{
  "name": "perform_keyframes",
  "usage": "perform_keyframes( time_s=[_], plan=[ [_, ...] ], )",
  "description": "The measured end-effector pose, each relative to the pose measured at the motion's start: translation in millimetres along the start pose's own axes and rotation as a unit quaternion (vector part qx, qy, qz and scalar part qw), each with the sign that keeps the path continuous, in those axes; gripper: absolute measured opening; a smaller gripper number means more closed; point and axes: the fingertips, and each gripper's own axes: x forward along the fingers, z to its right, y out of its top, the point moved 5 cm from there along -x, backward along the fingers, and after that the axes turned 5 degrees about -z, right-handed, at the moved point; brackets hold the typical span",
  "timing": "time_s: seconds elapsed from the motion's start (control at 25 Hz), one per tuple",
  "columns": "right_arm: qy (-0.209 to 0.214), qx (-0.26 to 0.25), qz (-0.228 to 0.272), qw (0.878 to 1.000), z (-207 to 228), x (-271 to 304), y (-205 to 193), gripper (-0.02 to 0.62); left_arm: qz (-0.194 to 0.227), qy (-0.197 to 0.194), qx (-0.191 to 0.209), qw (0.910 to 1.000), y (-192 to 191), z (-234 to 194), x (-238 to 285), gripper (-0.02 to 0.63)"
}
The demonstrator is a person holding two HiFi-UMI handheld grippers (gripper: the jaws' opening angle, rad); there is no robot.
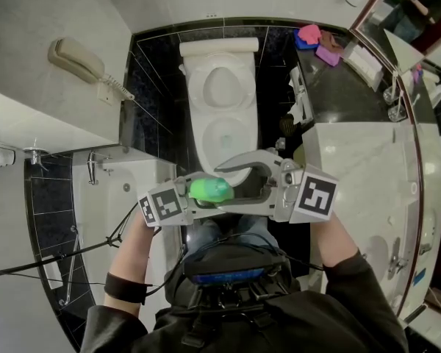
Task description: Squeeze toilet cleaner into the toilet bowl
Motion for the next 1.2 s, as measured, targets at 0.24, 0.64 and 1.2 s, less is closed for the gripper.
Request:
perform_keyframes(
  time_s=[0.24,0.64,1.2],
  plan=[
    [0.008,-0.019,-0.022,1.000,-2,2,-1,0.165,-0.006,-0.019,0.005,0.9998,3,4,5,0.195],
    [-0.018,0.082,-0.014,0.996,7,-1,-14,0.158,-0.021,0.076,-0.001,0.9969,-5,-13,10,0.195],
    [-0.098,0.285,-0.050,0.952,30,-2,-60,0.158,-0.066,0.384,-0.017,0.9210,-53,-55,15,0.195]
  ],
)
